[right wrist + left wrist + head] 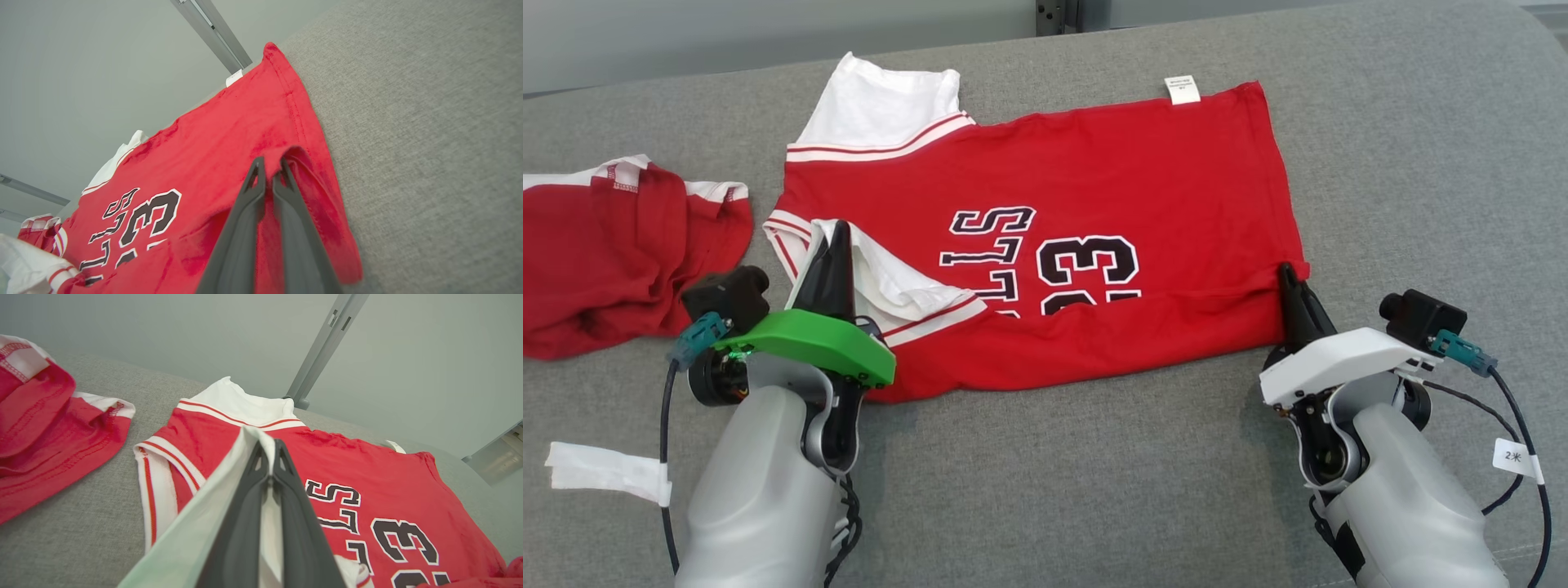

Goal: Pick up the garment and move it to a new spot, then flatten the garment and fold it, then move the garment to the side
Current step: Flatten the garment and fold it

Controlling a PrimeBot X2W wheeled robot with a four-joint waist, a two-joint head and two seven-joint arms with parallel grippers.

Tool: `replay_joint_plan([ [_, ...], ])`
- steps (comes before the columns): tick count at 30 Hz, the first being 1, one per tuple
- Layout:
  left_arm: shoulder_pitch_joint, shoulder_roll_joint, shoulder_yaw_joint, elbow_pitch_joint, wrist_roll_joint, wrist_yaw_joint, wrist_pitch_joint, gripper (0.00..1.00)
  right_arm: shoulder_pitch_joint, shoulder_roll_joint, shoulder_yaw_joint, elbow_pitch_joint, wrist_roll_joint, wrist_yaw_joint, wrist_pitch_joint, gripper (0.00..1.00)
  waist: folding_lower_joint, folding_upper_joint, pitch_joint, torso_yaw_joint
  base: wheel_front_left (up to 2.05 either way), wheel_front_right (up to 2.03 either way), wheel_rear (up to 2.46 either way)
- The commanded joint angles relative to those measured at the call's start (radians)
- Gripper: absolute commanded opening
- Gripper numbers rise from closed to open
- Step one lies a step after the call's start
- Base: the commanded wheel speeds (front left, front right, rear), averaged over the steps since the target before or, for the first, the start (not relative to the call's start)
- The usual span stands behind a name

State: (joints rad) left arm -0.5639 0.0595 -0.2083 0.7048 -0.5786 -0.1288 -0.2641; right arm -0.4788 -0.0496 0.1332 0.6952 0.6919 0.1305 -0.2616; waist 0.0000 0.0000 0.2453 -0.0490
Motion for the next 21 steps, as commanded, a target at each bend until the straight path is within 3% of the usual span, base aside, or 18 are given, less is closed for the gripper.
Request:
replay_joint_plan([
  [1,-0.026,0.008,0.001,0.014,0.003,-0.002,0.000,0.00,-0.012,-0.002,0.003,0.006,0.007,0.000,-0.005,0.00,0.0000,0.0000,0.003,-0.004,0.00,0.00,0.00],
  [2,-0.033,0.008,0.001,0.027,0.004,-0.002,0.000,0.00,-0.015,-0.002,0.004,0.008,0.009,0.000,-0.005,0.00,0.0000,0.0000,0.004,-0.006,0.00,0.00,0.00],
  [3,-0.039,0.008,-0.001,0.038,0.003,-0.002,0.000,0.00,-0.018,-0.002,0.005,0.009,0.011,0.000,-0.005,0.18,0.0000,0.0000,0.004,-0.007,0.00,0.00,0.00],
  [4,-0.046,0.008,-0.004,0.045,0.001,-0.002,0.000,0.37,-0.021,-0.002,0.007,0.010,0.012,0.000,-0.005,0.47,0.0000,0.0000,0.004,-0.008,0.00,0.00,0.00],
  [5,-0.052,0.008,-0.005,0.049,-0.001,-0.002,0.000,1.00,-0.022,-0.002,0.009,0.011,0.013,0.000,-0.005,1.00,0.0000,0.0000,0.004,-0.009,0.00,0.00,0.00],
  [15,0.004,-0.001,-0.032,-0.046,-0.086,-0.002,0.000,1.00,-0.011,-0.002,-0.022,-0.018,-0.011,0.000,-0.005,1.00,0.0000,0.0000,-0.015,0.008,0.00,0.00,0.00],
  [21,0.089,0.017,-0.038,-0.139,-0.099,-0.002,0.000,1.00,0.021,-0.002,-0.077,-0.081,-0.101,0.000,-0.004,1.00,0.0000,0.0000,-0.042,0.037,0.00,0.00,0.00],
])
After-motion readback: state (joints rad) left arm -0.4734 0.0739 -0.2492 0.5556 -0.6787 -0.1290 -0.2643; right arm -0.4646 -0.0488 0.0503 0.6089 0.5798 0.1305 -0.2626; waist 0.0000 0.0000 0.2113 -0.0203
